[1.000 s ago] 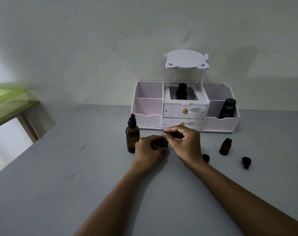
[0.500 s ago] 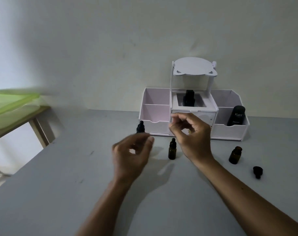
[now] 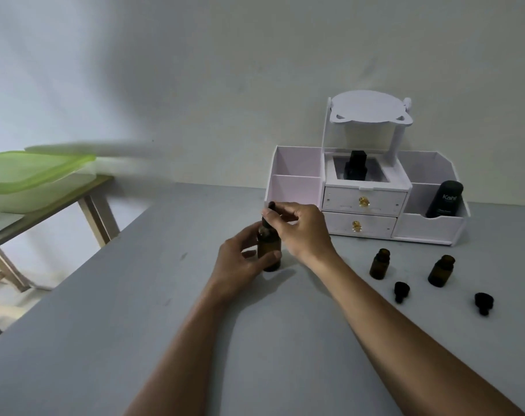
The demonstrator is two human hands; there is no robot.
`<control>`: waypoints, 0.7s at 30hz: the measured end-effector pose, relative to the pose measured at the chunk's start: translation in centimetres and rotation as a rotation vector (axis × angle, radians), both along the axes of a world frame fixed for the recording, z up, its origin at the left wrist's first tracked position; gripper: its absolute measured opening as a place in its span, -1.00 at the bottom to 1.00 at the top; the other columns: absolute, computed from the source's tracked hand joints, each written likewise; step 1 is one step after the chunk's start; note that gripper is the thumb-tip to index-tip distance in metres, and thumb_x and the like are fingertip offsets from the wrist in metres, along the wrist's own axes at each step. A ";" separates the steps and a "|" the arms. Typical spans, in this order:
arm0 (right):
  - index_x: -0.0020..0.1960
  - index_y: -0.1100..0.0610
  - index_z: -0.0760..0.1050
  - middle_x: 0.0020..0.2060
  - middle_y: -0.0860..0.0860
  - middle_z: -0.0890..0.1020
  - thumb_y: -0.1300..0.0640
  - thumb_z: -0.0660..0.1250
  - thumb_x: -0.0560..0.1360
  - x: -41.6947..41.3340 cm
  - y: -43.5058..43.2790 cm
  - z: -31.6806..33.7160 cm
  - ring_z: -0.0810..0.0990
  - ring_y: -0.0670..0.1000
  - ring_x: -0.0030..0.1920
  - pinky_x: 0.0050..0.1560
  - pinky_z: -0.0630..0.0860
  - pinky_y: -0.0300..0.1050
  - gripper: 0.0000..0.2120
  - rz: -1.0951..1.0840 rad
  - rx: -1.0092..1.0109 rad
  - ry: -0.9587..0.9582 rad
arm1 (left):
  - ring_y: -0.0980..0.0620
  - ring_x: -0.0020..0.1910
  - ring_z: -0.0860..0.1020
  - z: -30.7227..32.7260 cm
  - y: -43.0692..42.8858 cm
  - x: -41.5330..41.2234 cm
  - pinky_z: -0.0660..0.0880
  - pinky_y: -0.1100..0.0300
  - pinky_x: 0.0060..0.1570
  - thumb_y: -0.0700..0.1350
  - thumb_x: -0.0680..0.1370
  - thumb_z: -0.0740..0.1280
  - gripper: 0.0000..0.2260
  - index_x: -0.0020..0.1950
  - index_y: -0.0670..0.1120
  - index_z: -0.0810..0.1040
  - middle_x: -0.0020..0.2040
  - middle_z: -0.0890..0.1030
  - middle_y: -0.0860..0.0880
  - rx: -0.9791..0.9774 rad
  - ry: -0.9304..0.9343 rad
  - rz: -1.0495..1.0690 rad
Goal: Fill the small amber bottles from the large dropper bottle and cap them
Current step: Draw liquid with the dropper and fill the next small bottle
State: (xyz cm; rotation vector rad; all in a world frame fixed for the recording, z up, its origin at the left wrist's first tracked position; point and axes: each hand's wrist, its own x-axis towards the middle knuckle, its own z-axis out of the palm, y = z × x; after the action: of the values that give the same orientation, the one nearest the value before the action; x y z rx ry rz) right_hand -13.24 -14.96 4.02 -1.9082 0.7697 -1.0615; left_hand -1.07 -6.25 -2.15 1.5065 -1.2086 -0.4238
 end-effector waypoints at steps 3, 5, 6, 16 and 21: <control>0.16 0.07 0.68 -0.06 -0.08 0.73 0.06 0.47 0.49 0.1 -0.1 0.0 0.69 -0.17 -0.09 -0.03 0.57 -0.39 -0.74 -0.003 -0.023 -0.043 | 0.14 0.12 0.68 0.0 0.0 0.1 0.60 0.06 0.22 -0.14 0.49 0.51 -0.57 0.36 -0.02 0.59 0.15 0.70 0.04 0.012 -0.011 0.007; 0.10 0.08 0.70 -0.10 -0.07 0.74 0.09 0.48 0.48 0.1 -0.1 0.1 0.70 -0.17 -0.12 -0.03 0.59 -0.36 -0.79 -0.002 -0.023 -0.055 | 0.15 0.08 0.69 0.0 0.1 0.0 0.61 0.09 0.20 -0.15 0.50 0.51 -0.59 0.34 -0.03 0.60 0.13 0.71 0.03 0.012 -0.003 0.008; 0.07 0.08 0.71 -0.12 -0.07 0.74 0.10 0.48 0.48 0.1 -0.2 0.1 0.70 -0.16 -0.13 -0.03 0.59 -0.35 -0.82 -0.004 -0.022 -0.056 | 0.14 0.07 0.69 0.1 0.0 -0.1 0.61 0.09 0.19 -0.16 0.50 0.51 -0.60 0.33 -0.03 0.60 0.12 0.71 0.03 0.012 0.006 0.009; -0.09 0.19 0.72 -0.22 -0.04 0.67 0.22 0.50 0.46 0.8 -0.3 0.3 0.62 -0.21 -0.25 -0.19 0.52 -0.46 -0.94 -0.042 -0.133 -0.080 | 0.14 0.08 0.69 -0.2 -0.2 0.3 0.61 0.07 0.19 -0.10 0.48 0.53 -0.57 0.35 -0.01 0.59 0.15 0.70 0.02 0.031 -0.002 0.011; -0.08 0.18 0.72 -0.21 -0.05 0.68 0.22 0.49 0.47 0.6 -0.3 0.6 0.61 -0.26 -0.29 -0.21 0.50 -0.50 -0.94 -0.034 -0.141 -0.059 | 0.13 0.08 0.69 -0.2 -0.2 0.3 0.61 0.10 0.19 -0.13 0.48 0.53 -0.60 0.31 -0.01 0.61 0.12 0.71 0.03 0.033 0.026 0.007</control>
State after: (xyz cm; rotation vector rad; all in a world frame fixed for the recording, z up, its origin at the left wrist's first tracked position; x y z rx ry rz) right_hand -12.61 -15.28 4.62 -1.9780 0.7122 -1.2157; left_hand -0.79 -6.46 -2.36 1.5285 -1.1804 -0.4591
